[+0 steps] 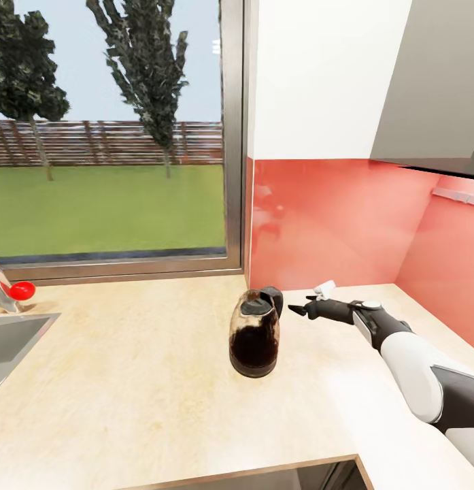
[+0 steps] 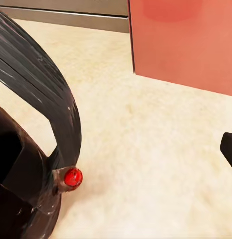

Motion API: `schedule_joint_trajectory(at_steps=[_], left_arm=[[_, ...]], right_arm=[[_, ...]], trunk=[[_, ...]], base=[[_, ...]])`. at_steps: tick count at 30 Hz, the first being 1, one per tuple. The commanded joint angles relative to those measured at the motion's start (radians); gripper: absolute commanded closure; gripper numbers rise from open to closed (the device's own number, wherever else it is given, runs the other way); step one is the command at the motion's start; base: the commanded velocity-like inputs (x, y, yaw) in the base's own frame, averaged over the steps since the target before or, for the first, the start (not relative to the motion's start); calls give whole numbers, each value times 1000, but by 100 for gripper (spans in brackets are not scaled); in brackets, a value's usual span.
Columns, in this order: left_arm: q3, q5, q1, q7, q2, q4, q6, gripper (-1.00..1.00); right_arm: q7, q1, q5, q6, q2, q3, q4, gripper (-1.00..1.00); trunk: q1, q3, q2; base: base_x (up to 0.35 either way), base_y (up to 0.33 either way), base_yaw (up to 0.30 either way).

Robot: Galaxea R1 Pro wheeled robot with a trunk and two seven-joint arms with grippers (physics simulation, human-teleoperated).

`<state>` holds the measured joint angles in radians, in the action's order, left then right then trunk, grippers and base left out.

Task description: Set up a coffee station on the kitchen countertop: keep the coffee maker on the countertop, move the bottle of coffee from the kitchen shelf to the counter next to the coffee maker, place a paper coffee filter on top of the coffee maker, put the saucer next to the coffee maker with the coffee cup on the saucer, and place the electric kettle next to the coffee maker.

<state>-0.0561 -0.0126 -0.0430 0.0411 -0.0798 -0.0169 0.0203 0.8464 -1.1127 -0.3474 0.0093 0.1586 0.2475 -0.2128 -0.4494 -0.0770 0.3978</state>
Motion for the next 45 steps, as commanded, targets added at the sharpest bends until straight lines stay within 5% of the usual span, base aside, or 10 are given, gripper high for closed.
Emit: schedule_joint_trajectory(at_steps=[1, 16, 45], left_arm=[[-5, -1, -1, 2, 0, -1, 1, -100], [-5, -1, -1, 1, 0, -1, 1, -100], [-5, -1, -1, 2, 0, -1, 1, -100]], right_arm=[[5, -1, -8, 1, 0, 9, 2, -100], [-1, -1, -8, 0, -26, 9, 2, -100], [-6, -1, -7, 0, -34, 12, -5, -100]], trunk=[[-1, -2, 2], [-1, -2, 2], [-1, -2, 2]], base=[[0, 0, 0], [0, 0, 0], [15, 0, 0]])
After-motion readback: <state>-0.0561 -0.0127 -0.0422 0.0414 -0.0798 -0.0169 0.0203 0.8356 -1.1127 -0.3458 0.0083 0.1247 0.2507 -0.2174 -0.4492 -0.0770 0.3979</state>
